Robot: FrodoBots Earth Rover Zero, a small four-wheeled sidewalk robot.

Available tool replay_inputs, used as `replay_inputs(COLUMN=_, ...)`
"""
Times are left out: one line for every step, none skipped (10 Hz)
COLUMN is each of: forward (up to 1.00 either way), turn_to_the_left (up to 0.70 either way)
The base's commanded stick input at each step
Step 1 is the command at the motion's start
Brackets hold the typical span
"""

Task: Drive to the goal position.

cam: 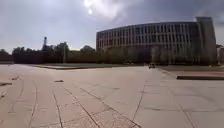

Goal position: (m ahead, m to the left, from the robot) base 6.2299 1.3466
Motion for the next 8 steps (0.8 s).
replay_inputs(forward=0.7, turn_to_the_left=-0.01)
replay_inputs(forward=0.7, turn_to_the_left=-0.01)
replay_inputs(forward=0.7, turn_to_the_left=-0.01)
replay_inputs(forward=0.7, turn_to_the_left=-0.01)
replay_inputs(forward=0.7, turn_to_the_left=-0.01)
replay_inputs(forward=0.7, turn_to_the_left=-0.01)
replay_inputs(forward=0.7, turn_to_the_left=-0.01)
replay_inputs(forward=0.7, turn_to_the_left=-0.01)
